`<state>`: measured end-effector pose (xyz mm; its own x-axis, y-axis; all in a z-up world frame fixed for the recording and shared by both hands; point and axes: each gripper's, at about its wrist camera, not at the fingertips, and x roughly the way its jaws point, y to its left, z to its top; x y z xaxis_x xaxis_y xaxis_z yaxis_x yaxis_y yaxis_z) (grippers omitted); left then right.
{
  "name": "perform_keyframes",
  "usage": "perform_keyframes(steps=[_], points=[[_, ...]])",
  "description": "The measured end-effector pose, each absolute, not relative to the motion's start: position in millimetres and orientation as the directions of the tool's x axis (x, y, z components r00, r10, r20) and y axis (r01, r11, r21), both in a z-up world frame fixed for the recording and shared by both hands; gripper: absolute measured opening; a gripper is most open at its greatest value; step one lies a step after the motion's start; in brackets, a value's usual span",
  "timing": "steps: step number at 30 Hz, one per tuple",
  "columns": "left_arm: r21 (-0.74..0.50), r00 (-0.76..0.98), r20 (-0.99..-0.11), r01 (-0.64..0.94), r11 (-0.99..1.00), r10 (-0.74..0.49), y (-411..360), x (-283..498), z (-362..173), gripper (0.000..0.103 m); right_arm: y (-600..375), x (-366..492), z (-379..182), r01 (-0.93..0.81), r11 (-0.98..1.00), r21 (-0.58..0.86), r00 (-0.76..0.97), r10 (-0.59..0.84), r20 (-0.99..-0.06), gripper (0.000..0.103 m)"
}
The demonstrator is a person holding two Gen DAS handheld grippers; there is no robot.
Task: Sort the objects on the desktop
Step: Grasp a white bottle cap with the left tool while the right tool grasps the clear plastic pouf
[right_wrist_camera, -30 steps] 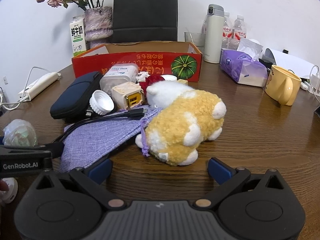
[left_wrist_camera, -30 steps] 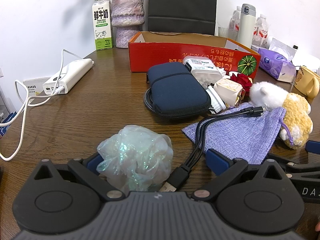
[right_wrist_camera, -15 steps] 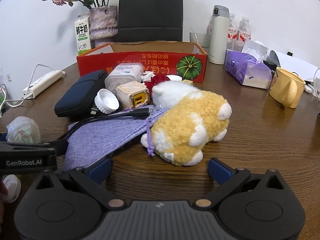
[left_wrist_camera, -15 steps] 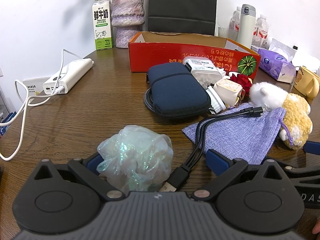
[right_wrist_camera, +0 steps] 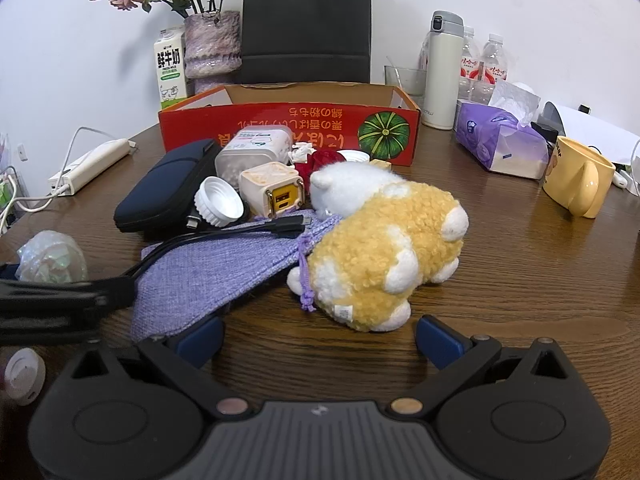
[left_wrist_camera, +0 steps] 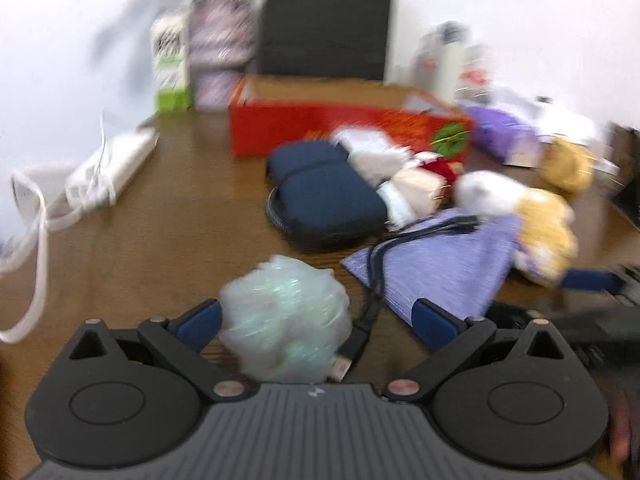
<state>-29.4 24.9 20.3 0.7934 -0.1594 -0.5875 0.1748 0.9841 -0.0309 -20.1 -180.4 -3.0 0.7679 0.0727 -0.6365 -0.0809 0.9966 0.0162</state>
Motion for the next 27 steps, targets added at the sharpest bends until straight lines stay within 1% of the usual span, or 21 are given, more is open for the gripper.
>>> perform_keyframes(steps=[2,3,4,7,8,9,10,12,13,14,15,16,17,20,21,22,23,24,25,26,27], points=[[0.043,0.847,-0.507,0.208,0.977,-0.158,37,-61,31,0.103,-182,-28,-3,-0.133,0.991,0.016,0.762,0.112,-0.638,0.103],[0.079,0.865,-0.479,0.212,0.974,-0.150,42,-75,33,0.103,-183,-33,-2,-0.164,0.986,0.023,0.757,0.141,-0.638,0.103],[0.112,0.870,-0.472,0.218,0.969,-0.141,47,-87,32,0.103,-185,-39,0,-0.176,0.984,0.037,0.759,0.159,-0.632,0.103],[0.156,0.828,-0.540,0.279,0.948,-0.155,49,-111,22,0.103,-192,-58,8,-0.206,0.975,0.087,0.779,0.217,-0.588,0.101],[0.156,0.825,-0.541,0.290,0.944,-0.164,47,-117,18,0.103,-192,-62,10,-0.218,0.971,0.098,0.782,0.233,-0.578,0.100],[0.156,0.828,-0.535,0.295,0.943,-0.171,44,-120,15,0.103,-191,-65,14,-0.227,0.968,0.110,0.784,0.249,-0.569,0.095],[0.154,0.830,-0.532,0.293,0.944,-0.171,40,-120,12,0.102,-189,-67,17,-0.239,0.964,0.119,0.784,0.264,-0.562,0.093],[0.123,0.816,-0.551,0.285,0.951,-0.173,34,-110,8,0.089,-179,-69,27,-0.291,0.947,0.135,0.783,0.317,-0.535,0.092],[0.103,0.802,-0.571,0.283,0.954,-0.176,33,-104,6,0.069,-173,-69,32,-0.328,0.934,0.139,0.780,0.351,-0.518,0.092],[0.076,0.777,-0.601,0.285,0.955,-0.184,34,-99,3,0.056,-163,-67,38,-0.381,0.914,0.140,0.767,0.397,-0.504,0.092],[0.034,0.774,-0.600,0.279,0.960,-0.204,38,-97,2,0.051,-154,-65,41,-0.419,0.897,0.137,0.752,0.428,-0.501,0.091],[0.016,0.769,-0.604,0.271,0.962,-0.207,42,-96,3,0.042,-145,-60,44,-0.447,0.885,0.133,0.741,0.449,-0.499,0.091],[0.016,0.769,-0.605,0.271,0.963,-0.206,44,-97,4,0.041,-133,-55,46,-0.478,0.869,0.129,0.725,0.473,-0.500,0.091],[0.033,0.773,-0.606,0.262,0.964,-0.190,47,-98,4,0.040,-94,-29,46,-0.543,0.832,0.111,0.680,0.513,-0.524,0.088],[0.026,0.771,-0.607,0.261,0.965,-0.192,48,-97,4,0.040,-83,-21,44,-0.553,0.826,0.107,0.668,0.516,-0.536,0.083],[0.022,0.770,-0.609,0.252,0.967,-0.187,49,-96,5,0.040,-72,-11,40,-0.556,0.825,0.099,0.654,0.508,-0.560,0.081],[0.022,0.771,-0.612,0.237,0.971,-0.174,50,-94,6,0.040,-57,-1,33,-0.547,0.833,0.089,0.639,0.484,-0.598,0.073],[0.019,0.772,-0.614,0.223,0.975,-0.165,51,-93,7,0.040,-51,6,29,-0.534,0.840,0.097,0.629,0.471,-0.619,0.047],[0.014,0.772,-0.614,0.217,0.976,-0.163,53,-92,8,0.040,-49,10,26,-0.529,0.840,0.119,0.615,0.476,-0.629,0.033],[0.005,0.775,-0.610,0.210,0.978,-0.163,54,-91,10,0.040,-52,10,27,-0.512,0.846,0.147,0.621,0.484,-0.617,0.035],[-0.004,0.780,-0.604,0.204,0.979,-0.165,56,-91,12,0.040,-57,6,31,-0.495,0.854,0.161,0.635,0.482,-0.604,0.034]])
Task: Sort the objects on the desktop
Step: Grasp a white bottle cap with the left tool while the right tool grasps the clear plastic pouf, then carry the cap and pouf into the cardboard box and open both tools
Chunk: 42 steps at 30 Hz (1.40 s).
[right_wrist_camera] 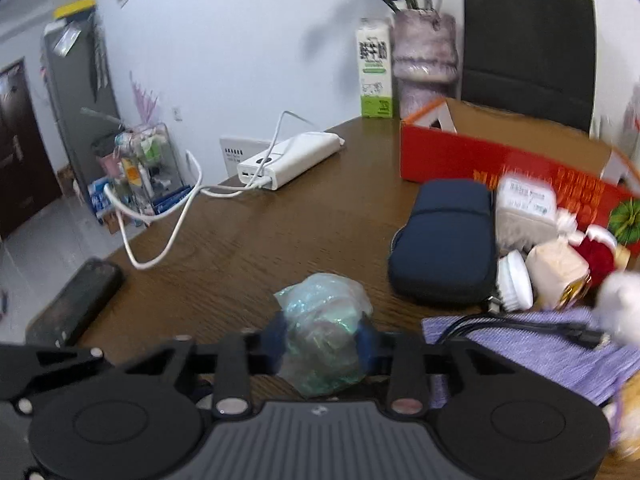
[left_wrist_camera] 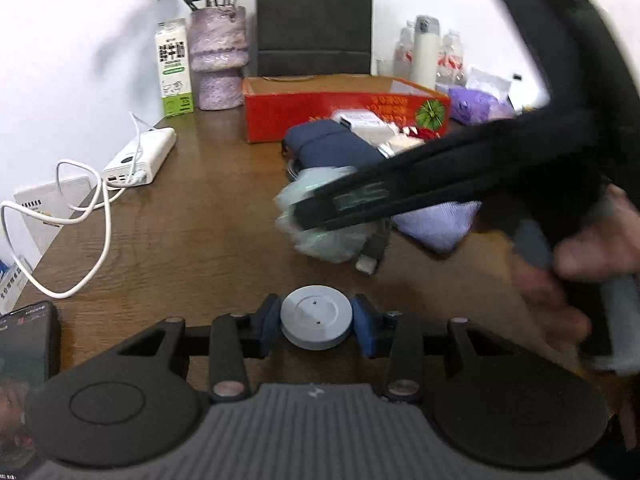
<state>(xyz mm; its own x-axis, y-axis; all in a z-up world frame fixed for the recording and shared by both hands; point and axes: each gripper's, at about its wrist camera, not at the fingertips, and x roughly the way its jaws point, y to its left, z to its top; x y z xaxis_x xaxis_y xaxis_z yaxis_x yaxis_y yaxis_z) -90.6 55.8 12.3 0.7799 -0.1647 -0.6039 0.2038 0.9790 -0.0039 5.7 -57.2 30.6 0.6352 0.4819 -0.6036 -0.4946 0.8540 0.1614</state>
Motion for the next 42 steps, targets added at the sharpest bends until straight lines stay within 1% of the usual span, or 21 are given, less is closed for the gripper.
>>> perform_keyframes(steps=[2,5,9,14,17,18,19,20,21,22,23,25,29,30,31,32,34,35,36,38,42], points=[[-0.015,0.792,-0.587,0.196,0.981,-0.167,58,-92,19,0.040,-74,-6,40,-0.444,0.885,0.139,0.689,0.437,-0.578,0.034],[-0.032,0.809,-0.561,0.191,0.981,-0.176,53,-90,27,0.040,-111,-25,52,-0.316,0.947,0.065,0.801,0.303,-0.516,0.034],[-0.047,0.821,-0.537,0.200,0.979,-0.194,33,-88,32,0.040,-162,-42,43,-0.155,0.986,0.055,0.821,0.160,-0.548,0.035],[0.007,0.838,-0.520,0.200,0.980,-0.167,0,-101,23,0.040,-196,-82,26,-0.094,0.993,0.065,0.807,0.115,-0.579,0.035],[0.006,0.815,-0.561,0.182,0.983,-0.147,-7,-102,9,0.041,-194,-94,13,-0.093,0.994,0.049,0.808,0.105,-0.580,0.036],[-0.003,0.807,-0.573,0.174,0.985,-0.144,-7,-101,6,0.041,-193,-96,12,-0.098,0.994,0.046,0.808,0.106,-0.580,0.037],[-0.008,0.798,-0.587,0.162,0.987,-0.136,-7,-100,3,0.044,-192,-97,10,-0.101,0.994,0.036,0.814,0.103,-0.571,0.040],[0.000,0.799,-0.587,0.163,0.987,-0.132,-7,-100,1,0.054,-191,-100,11,-0.094,0.995,0.025,0.823,0.092,-0.560,0.048],[0.018,0.803,-0.582,0.171,0.985,-0.128,-7,-102,1,0.060,-190,-100,10,-0.091,0.996,0.020,0.821,0.086,-0.564,0.065],[0.040,0.811,-0.571,0.178,0.983,-0.123,-8,-104,2,0.075,-188,-99,12,-0.095,0.995,0.021,0.818,0.090,-0.568,0.071],[0.063,0.822,-0.557,0.183,0.981,-0.117,-9,-106,3,0.085,-188,-100,12,-0.099,0.995,0.027,0.820,0.097,-0.563,0.077],[0.077,0.829,-0.546,0.191,0.979,-0.119,-9,-109,3,0.086,-188,-106,9,-0.109,0.994,0.028,0.822,0.106,-0.560,0.077],[0.021,0.794,-0.595,0.175,0.984,-0.129,-1,-99,-3,0.086,-185,-109,8,-0.111,0.994,0.024,0.828,0.106,-0.551,0.077],[-0.001,0.796,-0.590,0.169,0.986,-0.137,2,-98,-3,0.085,-185,-107,8,-0.102,0.995,0.013,0.830,0.092,-0.550,0.077],[-0.006,0.794,-0.592,0.168,0.986,-0.139,4,-98,-2,0.075,-185,-104,9,-0.087,0.996,-0.005,0.832,0.070,-0.551,0.077],[0.000,0.795,-0.589,0.178,0.984,-0.143,4,-99,1,0.043,-185,-103,9,-0.073,0.997,-0.016,0.837,0.053,-0.545,0.077],[-0.006,0.783,-0.597,0.212,0.977,-0.174,5,-96,5,0.040,-190,-97,10,-0.071,0.997,0.002,0.835,0.061,-0.546,0.076],[-0.023,0.776,-0.603,0.212,0.977,-0.183,6,-95,6,0.040,-192,-94,11,-0.078,0.997,0.023,0.829,0.078,-0.553,0.060],[-0.041,0.762,-0.617,0.215,0.976,-0.194,7,-92,9,0.040,-195,-89,11,-0.075,0.996,0.042,0.820,0.086,-0.565,0.035],[-0.072,0.754,-0.621,0.217,0.973,-0.214,10,-89,20,0.040,-196,-82,14,-0.081,0.995,0.056,0.811,0.099,-0.576,0.036],[-0.051,0.829,-0.511,0.234,0.971,-0.227,18,-78,70,0.040,-190,-70,41,-0.133,0.991,0.031,0.811,0.127,-0.571,0.035]])
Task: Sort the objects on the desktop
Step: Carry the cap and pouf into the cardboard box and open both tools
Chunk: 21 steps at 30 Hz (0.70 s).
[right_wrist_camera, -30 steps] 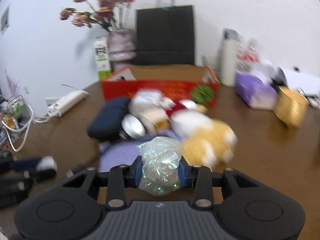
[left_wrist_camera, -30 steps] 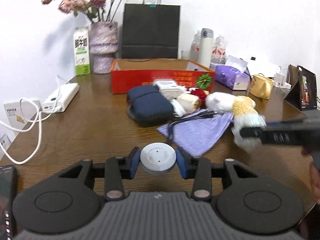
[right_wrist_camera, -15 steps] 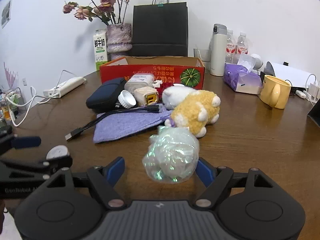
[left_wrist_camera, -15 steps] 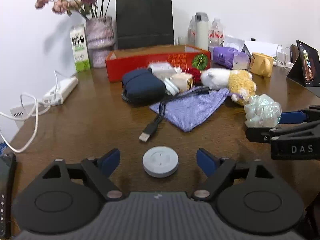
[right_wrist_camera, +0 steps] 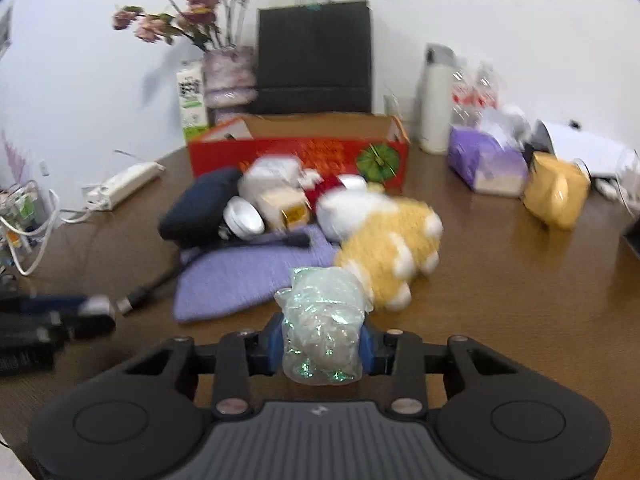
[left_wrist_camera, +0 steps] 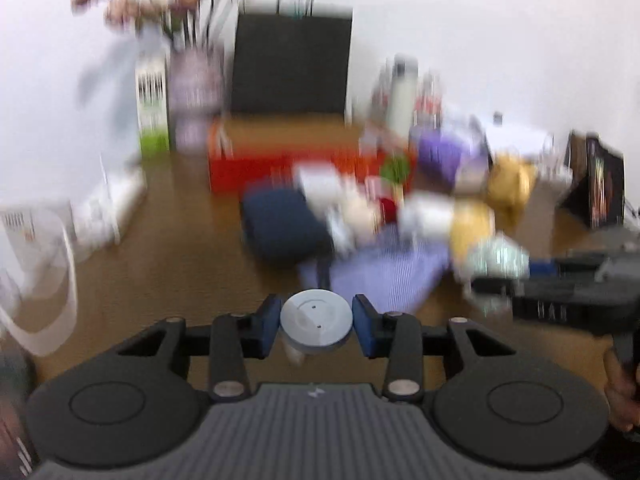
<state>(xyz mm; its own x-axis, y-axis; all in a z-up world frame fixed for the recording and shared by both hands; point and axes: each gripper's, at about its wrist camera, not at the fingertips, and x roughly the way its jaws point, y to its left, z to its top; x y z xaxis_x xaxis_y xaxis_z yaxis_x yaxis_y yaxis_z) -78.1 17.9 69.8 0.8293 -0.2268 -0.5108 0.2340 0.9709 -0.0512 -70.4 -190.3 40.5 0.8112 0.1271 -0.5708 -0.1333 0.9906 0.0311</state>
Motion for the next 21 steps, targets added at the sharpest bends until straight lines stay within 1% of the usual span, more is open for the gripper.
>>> perform_keyframes(steps=[1,3,6,8,10,12,13,16,17,18,19,21], points=[[-0.053,0.848,-0.481,0.226,0.973,-0.223,23,-67,86,0.040,-191,-65,50,-0.149,0.988,0.031,0.814,0.140,-0.563,0.035],[-0.086,0.863,-0.453,0.207,0.975,-0.223,31,-40,110,0.040,-197,-48,74,-0.171,0.985,0.030,0.832,0.161,-0.531,0.035],[-0.122,0.868,-0.433,0.212,0.970,-0.244,37,14,143,0.040,-209,-8,112,-0.173,0.985,0.026,0.863,0.164,-0.478,0.035],[-0.121,0.882,-0.413,0.192,0.974,-0.226,39,56,162,0.040,-219,23,138,-0.151,0.989,0.009,0.890,0.140,-0.434,0.036],[-0.118,0.886,-0.419,0.162,0.980,-0.197,39,103,176,0.040,-226,52,160,-0.145,0.989,-0.015,0.913,0.128,-0.387,0.035],[-0.127,0.867,-0.459,0.150,0.980,-0.193,38,153,185,0.040,-234,98,180,-0.140,0.990,-0.020,0.916,0.122,-0.383,0.036],[-0.140,0.847,-0.493,0.146,0.979,-0.197,36,181,186,0.040,-237,128,189,-0.147,0.989,-0.003,0.904,0.133,-0.406,0.036],[-0.134,0.799,-0.576,0.117,0.984,-0.174,22,264,170,0.040,-236,220,195,-0.183,0.980,0.075,0.827,0.195,-0.527,0.036],[-0.127,0.774,-0.609,0.118,0.985,-0.171,16,292,158,0.040,-230,259,188,-0.195,0.978,0.080,0.785,0.205,-0.585,0.036],[-0.106,0.742,-0.656,0.094,0.990,-0.141,9,320,142,0.040,-223,290,180,-0.190,0.978,0.082,0.752,0.199,-0.629,0.036],[-0.101,0.685,-0.716,0.088,0.991,-0.134,2,348,122,0.040,-213,320,166,-0.185,0.981,0.064,0.713,0.179,-0.678,0.036],[-0.074,0.593,-0.799,0.070,0.995,-0.101,-8,382,86,0.040,-196,379,127,-0.148,0.987,0.064,0.611,0.142,-0.779,0.036]])
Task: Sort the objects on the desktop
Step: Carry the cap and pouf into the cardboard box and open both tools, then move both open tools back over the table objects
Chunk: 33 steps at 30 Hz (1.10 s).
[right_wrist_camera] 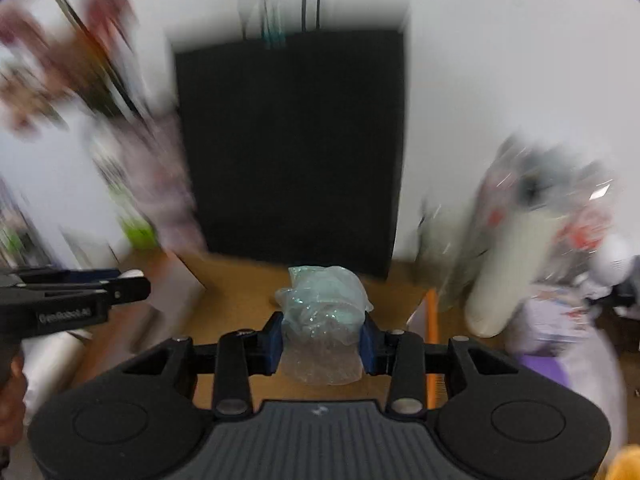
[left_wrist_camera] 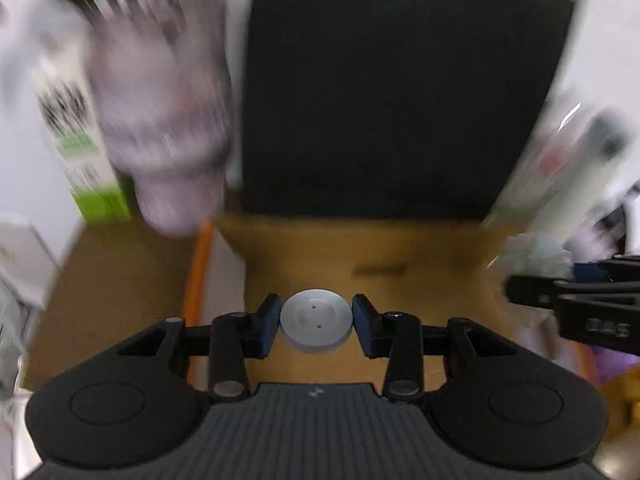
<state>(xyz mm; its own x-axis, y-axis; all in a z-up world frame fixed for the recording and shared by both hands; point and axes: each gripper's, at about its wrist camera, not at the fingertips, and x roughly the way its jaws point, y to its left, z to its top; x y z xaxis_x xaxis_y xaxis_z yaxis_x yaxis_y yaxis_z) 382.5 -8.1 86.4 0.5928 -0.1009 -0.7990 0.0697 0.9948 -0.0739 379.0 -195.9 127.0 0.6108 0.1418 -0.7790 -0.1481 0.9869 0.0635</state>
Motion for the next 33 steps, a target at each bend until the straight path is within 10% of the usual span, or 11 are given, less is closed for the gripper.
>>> perform_keyframes(steps=[4,7,17,33], points=[[-0.049,0.517,-0.853,0.043,0.998,-0.064,-13,412,53,0.042,-173,436,71,-0.131,0.991,0.033,0.509,0.096,-0.856,0.037],[-0.075,0.549,-0.832,0.027,0.997,-0.077,-5,410,58,0.062,-164,447,54,-0.157,0.986,0.059,0.495,0.130,-0.859,0.056],[-0.052,0.627,-0.771,0.118,0.992,-0.115,8,341,137,0.101,-198,380,119,-0.099,0.993,0.063,0.613,0.111,-0.782,0.078],[-0.085,0.863,-0.497,0.054,0.995,-0.090,34,-44,60,0.103,-199,-13,84,-0.096,0.995,-0.014,0.857,0.075,-0.509,0.098]])
